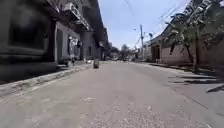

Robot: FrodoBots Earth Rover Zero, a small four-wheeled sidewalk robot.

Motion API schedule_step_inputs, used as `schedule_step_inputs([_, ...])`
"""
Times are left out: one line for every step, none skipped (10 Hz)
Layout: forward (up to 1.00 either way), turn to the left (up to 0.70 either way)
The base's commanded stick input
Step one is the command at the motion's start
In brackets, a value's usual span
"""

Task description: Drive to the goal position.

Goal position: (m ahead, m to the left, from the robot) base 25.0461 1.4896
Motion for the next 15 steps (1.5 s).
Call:
schedule_step_inputs([1.00, 0.00])
schedule_step_inputs([1.00, 0.00])
schedule_step_inputs([1.00, 0.00])
schedule_step_inputs([1.00, 0.00])
schedule_step_inputs([1.00, 0.00])
schedule_step_inputs([1.00, 0.00])
schedule_step_inputs([1.00, 0.00])
schedule_step_inputs([1.00, 0.00])
schedule_step_inputs([1.00, 0.00])
schedule_step_inputs([1.00, 0.00])
schedule_step_inputs([1.00, 0.00])
schedule_step_inputs([1.00, 0.00])
schedule_step_inputs([1.00, 0.00])
schedule_step_inputs([1.00, 0.00])
schedule_step_inputs([1.00, 0.00])
